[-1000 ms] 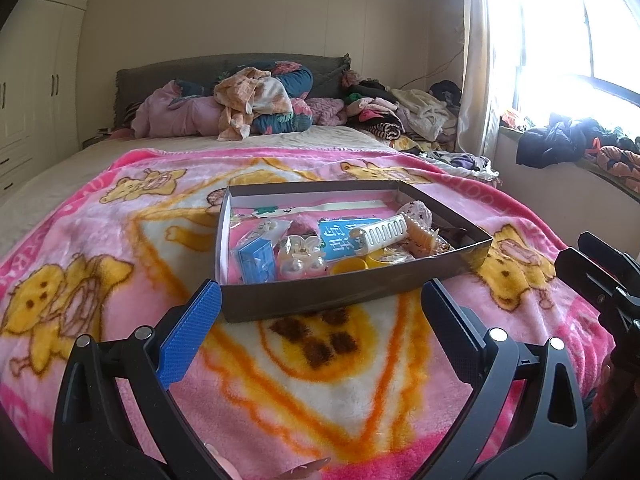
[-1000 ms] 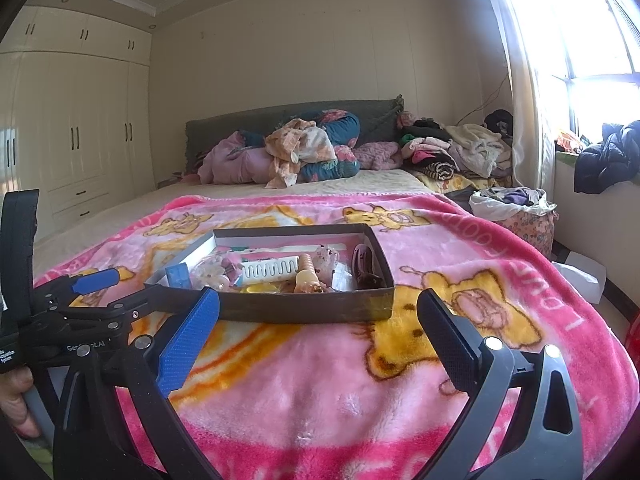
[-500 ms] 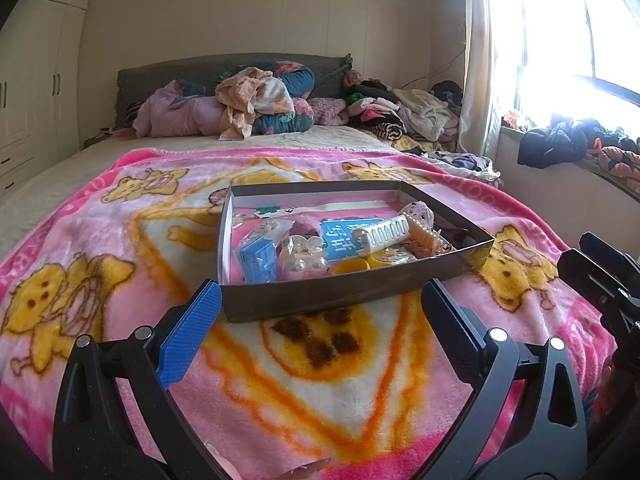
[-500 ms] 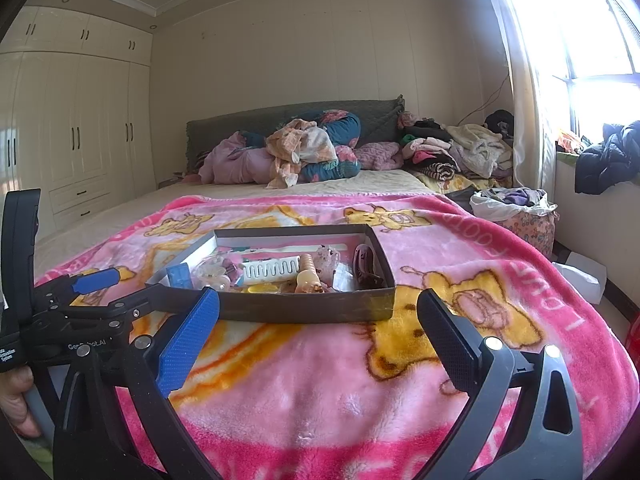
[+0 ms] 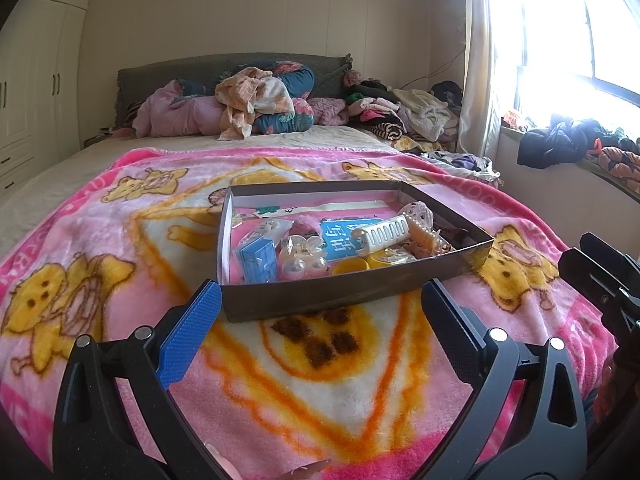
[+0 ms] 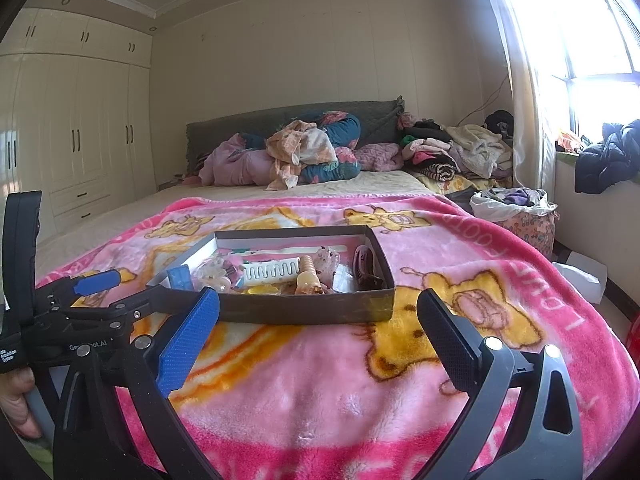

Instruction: Organize jewelry

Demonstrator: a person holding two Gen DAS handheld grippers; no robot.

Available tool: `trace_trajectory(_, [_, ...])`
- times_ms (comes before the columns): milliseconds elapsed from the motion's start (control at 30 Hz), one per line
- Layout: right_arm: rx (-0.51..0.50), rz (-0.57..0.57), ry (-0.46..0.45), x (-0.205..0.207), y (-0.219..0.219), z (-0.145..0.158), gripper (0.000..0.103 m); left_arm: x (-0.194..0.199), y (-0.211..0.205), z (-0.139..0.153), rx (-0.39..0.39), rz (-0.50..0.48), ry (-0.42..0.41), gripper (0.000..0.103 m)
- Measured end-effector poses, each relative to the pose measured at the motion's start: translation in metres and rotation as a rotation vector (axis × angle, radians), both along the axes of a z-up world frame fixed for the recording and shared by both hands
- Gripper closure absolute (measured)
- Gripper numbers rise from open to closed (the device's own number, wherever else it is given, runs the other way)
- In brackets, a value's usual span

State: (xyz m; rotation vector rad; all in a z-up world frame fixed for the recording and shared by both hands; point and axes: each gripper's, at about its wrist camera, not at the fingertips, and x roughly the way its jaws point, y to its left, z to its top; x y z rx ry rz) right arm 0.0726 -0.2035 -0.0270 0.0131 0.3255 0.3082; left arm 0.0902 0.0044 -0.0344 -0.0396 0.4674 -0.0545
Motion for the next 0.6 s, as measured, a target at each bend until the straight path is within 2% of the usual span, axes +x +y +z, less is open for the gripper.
trace_trajectory(600, [0.002,-0.002,-0.002,-0.0014,-0.0003,0.0011,0.006,-0.0003,0.0006,0.0001,-0.003,-0.001,0.002,0.012])
